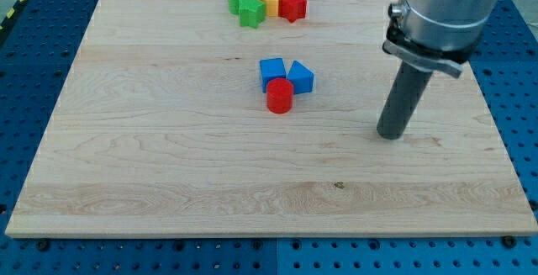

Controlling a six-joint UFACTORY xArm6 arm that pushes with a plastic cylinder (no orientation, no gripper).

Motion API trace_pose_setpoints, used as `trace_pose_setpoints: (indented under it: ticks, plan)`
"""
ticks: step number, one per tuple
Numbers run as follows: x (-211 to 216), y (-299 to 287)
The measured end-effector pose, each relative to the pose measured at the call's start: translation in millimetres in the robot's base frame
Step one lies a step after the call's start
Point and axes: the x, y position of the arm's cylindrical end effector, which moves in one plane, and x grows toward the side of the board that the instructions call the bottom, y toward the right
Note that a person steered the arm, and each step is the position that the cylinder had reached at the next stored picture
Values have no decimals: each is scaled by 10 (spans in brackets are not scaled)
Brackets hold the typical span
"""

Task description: Move your arm below the red circle

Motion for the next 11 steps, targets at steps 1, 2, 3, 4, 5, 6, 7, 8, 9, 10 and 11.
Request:
trace_pose_setpoints:
  ticks: [1,2,3,4,5,6,7,8,9,10,11]
  plan:
    - [307,0]
    - [419,0]
    - [430,0]
    - [499,-23]
    - [508,-243]
    - [508,-451]
    - [508,-656]
    - [490,-983]
    - [464,-1149]
    - [464,-1070]
    - [283,-508]
